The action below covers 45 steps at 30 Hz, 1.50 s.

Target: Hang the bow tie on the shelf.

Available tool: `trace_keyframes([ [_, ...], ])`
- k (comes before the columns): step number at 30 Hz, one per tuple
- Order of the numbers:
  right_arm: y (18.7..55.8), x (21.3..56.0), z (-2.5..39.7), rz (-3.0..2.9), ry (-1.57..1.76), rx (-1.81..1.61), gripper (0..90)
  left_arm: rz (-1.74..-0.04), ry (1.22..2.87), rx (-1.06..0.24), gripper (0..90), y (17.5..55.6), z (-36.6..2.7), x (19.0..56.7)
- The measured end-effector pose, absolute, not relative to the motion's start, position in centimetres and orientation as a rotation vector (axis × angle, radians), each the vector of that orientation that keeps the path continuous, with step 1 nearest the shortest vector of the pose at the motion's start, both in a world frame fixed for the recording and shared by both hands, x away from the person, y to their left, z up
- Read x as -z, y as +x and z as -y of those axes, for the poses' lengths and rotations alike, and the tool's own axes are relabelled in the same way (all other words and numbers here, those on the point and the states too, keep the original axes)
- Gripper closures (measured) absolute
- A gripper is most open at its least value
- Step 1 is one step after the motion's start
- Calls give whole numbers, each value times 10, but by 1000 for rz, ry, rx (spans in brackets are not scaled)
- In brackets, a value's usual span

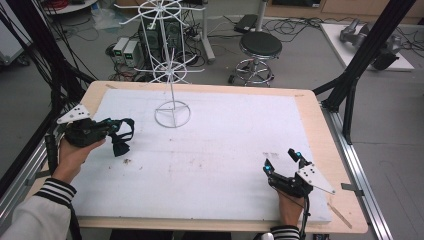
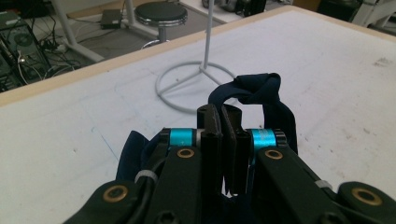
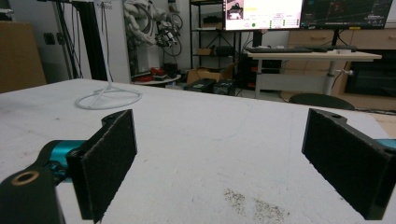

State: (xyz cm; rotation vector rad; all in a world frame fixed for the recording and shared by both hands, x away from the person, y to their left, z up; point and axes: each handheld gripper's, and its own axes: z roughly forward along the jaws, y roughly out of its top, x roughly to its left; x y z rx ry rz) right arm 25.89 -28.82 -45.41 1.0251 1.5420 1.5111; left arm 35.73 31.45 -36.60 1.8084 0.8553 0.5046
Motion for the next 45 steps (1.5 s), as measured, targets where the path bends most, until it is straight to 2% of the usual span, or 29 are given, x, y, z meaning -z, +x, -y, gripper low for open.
trace_keyframes([
  [27, 259, 454, 288, -1542, 1031, -1515, 93, -826, 1688, -564, 864, 384, -307, 312],
  [45, 259, 454, 288, -1541, 1023, -1514, 93, -809, 1648, -588, 863, 400, -293, 295],
])
